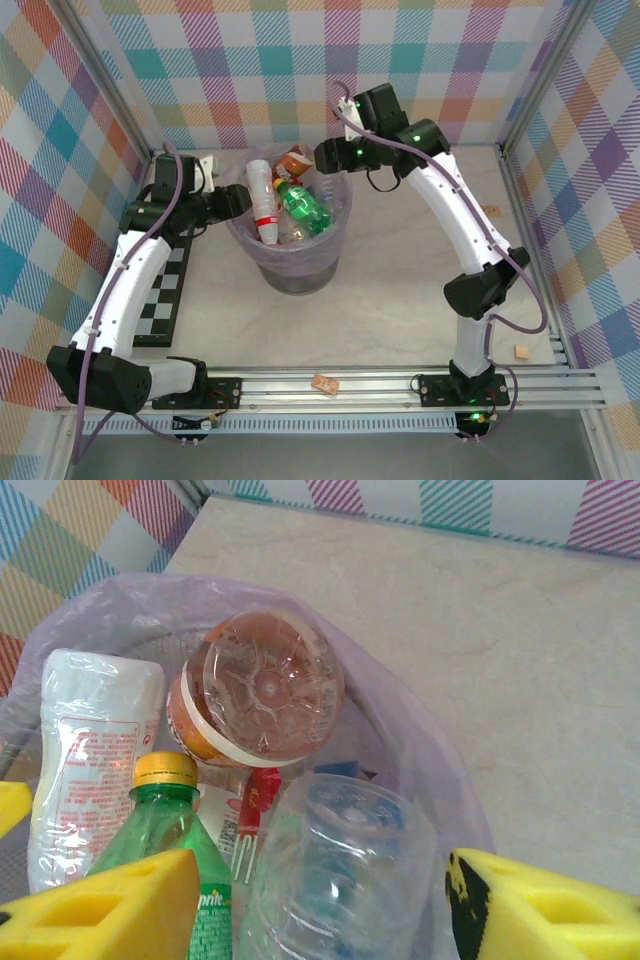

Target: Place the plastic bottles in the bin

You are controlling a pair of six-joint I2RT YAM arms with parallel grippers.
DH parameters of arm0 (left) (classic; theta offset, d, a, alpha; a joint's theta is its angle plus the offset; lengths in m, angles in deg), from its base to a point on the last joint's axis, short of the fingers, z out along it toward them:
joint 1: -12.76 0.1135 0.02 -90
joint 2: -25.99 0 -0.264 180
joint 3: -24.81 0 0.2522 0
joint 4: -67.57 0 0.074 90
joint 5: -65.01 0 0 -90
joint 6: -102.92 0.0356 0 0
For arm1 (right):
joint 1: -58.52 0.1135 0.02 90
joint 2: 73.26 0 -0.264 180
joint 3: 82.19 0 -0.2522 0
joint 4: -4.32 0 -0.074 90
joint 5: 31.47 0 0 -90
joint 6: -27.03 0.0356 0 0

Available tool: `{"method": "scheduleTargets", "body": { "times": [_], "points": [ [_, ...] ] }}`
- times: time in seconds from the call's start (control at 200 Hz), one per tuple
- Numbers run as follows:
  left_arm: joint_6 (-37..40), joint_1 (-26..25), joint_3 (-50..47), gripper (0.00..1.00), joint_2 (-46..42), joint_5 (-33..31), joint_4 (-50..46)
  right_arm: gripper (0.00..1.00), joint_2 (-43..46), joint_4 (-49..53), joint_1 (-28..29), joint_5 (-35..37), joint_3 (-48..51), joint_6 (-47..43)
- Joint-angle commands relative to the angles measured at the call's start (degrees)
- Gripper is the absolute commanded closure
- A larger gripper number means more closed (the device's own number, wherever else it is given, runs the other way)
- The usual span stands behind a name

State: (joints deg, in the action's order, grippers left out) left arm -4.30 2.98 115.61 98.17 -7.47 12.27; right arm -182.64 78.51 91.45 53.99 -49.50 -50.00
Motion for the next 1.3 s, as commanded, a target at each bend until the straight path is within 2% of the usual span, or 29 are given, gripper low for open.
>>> {"method": "scheduleTargets", "body": {
  "times": [0.0, 0.35, 0.54, 0.765, 0.885, 1.03, 1.16, 1.225, 1.295],
  "points": [
    [-1.1, -1.1, -0.7, 0.44, -0.1, 0.5, 1.7, 0.31, 5.1, 0.8, -2.5, -0.5, 1.2, 0.8],
    [-3.0, -7.0, -0.3, 0.45, 3.2, -0.9, 4.6, 0.30, 20.8, -8.4, -13.9, -8.5, 25.7, 6.0],
    [-6.2, -13.9, 0.5, 0.46, 7.2, -3.1, 10.0, 0.30, 26.9, -7.6, -21.4, -11.2, 33.7, 5.8],
    [-9.0, -21.4, 5.8, 0.46, 16.4, -5.1, 16.3, 0.29, 34.2, -6.5, -34.9, -14.1, 42.8, 4.0],
    [-9.3, -23.2, 9.6, 0.46, 20.7, -5.1, 17.5, 0.29, 37.1, -7.2, -41.3, -16.5, 47.6, 3.4],
    [-9.2, -23.3, 11.6, 0.46, 21.9, -5.7, 18.2, 0.29, 38.5, -8.0, -45.3, -17.8, 51.0, 2.8],
    [-6.7, -23.3, 13.5, 0.38, 20.8, -6.6, 16.3, 0.29, 39.3, -9.7, -45.9, -16.3, 53.8, 2.9],
    [-4.9, -23.3, 14.5, 0.27, 19.5, -7.3, 15.0, 0.27, 40.2, -11.6, -46.0, -15.0, 56.1, 3.3],
    [-2.6, -23.2, 15.7, 0.09, 17.7, -8.5, 13.5, 0.26, 41.4, -13.3, -45.9, -13.1, 58.4, 3.3]
  ]
}}
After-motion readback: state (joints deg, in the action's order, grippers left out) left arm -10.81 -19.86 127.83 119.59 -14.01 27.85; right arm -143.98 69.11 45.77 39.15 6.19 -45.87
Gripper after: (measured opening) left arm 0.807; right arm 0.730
